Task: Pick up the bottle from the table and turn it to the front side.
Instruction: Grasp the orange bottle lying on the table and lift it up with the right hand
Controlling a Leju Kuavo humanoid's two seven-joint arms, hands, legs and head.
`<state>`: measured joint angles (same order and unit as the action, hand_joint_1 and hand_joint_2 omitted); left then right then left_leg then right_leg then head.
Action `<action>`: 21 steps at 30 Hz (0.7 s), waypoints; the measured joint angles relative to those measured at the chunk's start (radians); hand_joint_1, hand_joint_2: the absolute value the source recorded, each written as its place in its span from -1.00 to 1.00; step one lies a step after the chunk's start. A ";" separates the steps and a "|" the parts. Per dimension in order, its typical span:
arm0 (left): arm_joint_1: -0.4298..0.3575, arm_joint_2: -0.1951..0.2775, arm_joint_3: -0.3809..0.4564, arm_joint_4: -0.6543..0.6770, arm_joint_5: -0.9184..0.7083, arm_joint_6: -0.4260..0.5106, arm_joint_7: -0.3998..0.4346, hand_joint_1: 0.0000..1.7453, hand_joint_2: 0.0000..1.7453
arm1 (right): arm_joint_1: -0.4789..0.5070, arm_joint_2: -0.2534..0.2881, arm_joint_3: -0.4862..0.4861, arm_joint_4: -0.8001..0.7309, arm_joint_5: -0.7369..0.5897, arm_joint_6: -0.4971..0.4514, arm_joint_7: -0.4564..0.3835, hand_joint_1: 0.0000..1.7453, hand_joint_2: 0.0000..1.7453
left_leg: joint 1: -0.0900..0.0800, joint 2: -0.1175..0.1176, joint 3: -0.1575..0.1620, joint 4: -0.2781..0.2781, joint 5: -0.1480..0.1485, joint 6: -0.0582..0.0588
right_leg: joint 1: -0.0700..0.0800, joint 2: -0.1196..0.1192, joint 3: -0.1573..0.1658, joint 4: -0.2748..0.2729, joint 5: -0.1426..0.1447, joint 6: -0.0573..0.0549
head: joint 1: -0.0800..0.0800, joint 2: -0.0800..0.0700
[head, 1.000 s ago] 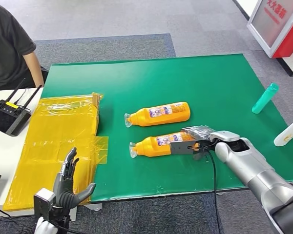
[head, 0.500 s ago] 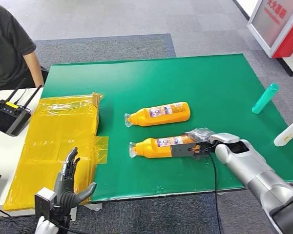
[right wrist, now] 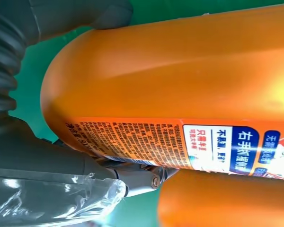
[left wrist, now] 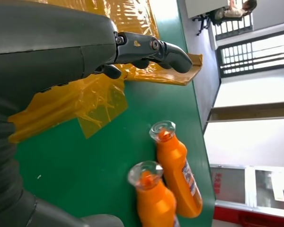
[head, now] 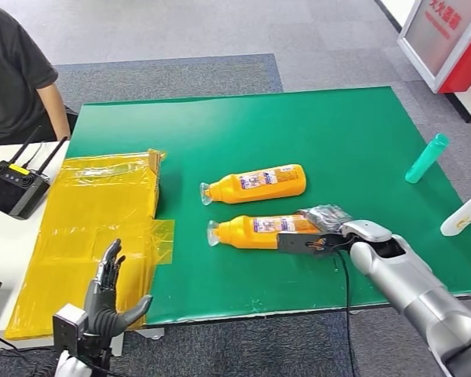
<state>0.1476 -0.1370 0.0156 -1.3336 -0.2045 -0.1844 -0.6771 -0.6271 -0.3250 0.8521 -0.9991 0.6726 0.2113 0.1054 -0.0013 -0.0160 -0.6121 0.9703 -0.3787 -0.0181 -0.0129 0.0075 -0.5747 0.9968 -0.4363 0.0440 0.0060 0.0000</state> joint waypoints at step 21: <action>0.027 -0.021 0.046 -0.027 0.078 -0.233 0.020 -1.00 1.00 | 0.540 0.210 -0.409 -0.501 0.043 -0.328 -0.207 1.00 1.00 | 0.000 0.000 0.000 0.000 -0.004 -0.001 | 0.000 -0.001 0.000 0.000 -0.004 -0.001 | 0.000 0.000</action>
<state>0.1741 -0.1583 0.0615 -1.3601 -0.1268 -0.4170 -0.6567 -0.0866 -0.1147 0.4428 -1.4999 0.7157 -0.1172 -0.1018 -0.0011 -0.0163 -0.6123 0.9702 -0.3823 -0.0188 -0.0126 0.0069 -0.5746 0.9966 -0.4400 0.0428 0.0061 0.0000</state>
